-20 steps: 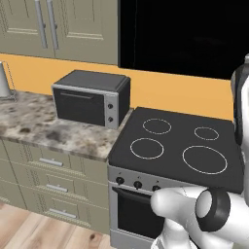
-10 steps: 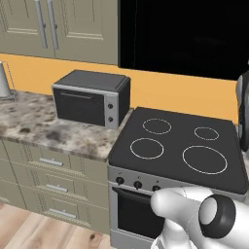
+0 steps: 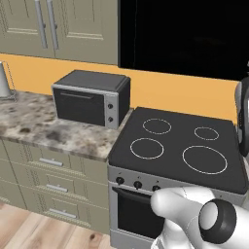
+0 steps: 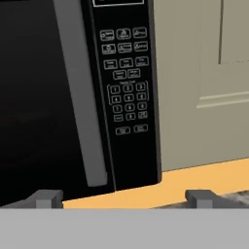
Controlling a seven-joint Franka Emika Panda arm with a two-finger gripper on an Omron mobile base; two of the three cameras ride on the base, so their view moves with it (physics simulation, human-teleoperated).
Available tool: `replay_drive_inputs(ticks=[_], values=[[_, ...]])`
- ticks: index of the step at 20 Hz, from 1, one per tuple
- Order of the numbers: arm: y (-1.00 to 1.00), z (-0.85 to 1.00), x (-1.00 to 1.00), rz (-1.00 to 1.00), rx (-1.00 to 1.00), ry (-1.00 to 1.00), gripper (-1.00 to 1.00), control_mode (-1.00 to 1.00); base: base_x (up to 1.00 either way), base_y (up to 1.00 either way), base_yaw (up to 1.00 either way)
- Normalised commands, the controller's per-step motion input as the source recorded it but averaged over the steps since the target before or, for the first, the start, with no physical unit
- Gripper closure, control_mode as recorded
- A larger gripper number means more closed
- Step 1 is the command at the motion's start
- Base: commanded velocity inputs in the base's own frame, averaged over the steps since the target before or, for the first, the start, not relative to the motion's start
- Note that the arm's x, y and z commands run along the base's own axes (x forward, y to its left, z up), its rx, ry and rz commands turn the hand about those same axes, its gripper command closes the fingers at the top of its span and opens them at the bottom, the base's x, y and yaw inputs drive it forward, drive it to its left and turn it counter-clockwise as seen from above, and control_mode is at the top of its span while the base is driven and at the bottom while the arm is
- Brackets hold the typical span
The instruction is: Place the bowl containing the squash and tomato in the microwave. Close the microwave door and press the start button to microwave the meal.
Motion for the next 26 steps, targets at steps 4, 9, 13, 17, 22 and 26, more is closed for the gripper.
replay_drive_inputs(ticks=[4,9,13,17,22,26], values=[[0.00,0.00,0.00,0.00,0.01,-0.05,-1.00,-1.00,0.00,0.00,0.00],[-0.05,0.00,0.00,0.00,0.01,-0.01,-1.00,-1.00,0.00,0.00,0.00],[-0.16,0.00,0.00,0.00,0.02,0.00,-1.00,-1.00,0.00,0.00,0.00],[-0.17,0.00,0.00,0.00,0.01,0.00,-1.00,-1.00,0.00,0.00,0.00],[-0.13,0.00,0.00,0.00,0.00,0.00,-1.00,-1.00,0.00,0.00,0.00],[-0.03,0.00,0.00,0.01,0.00,0.00,-1.00,-1.00,0.00,0.00,0.00]])
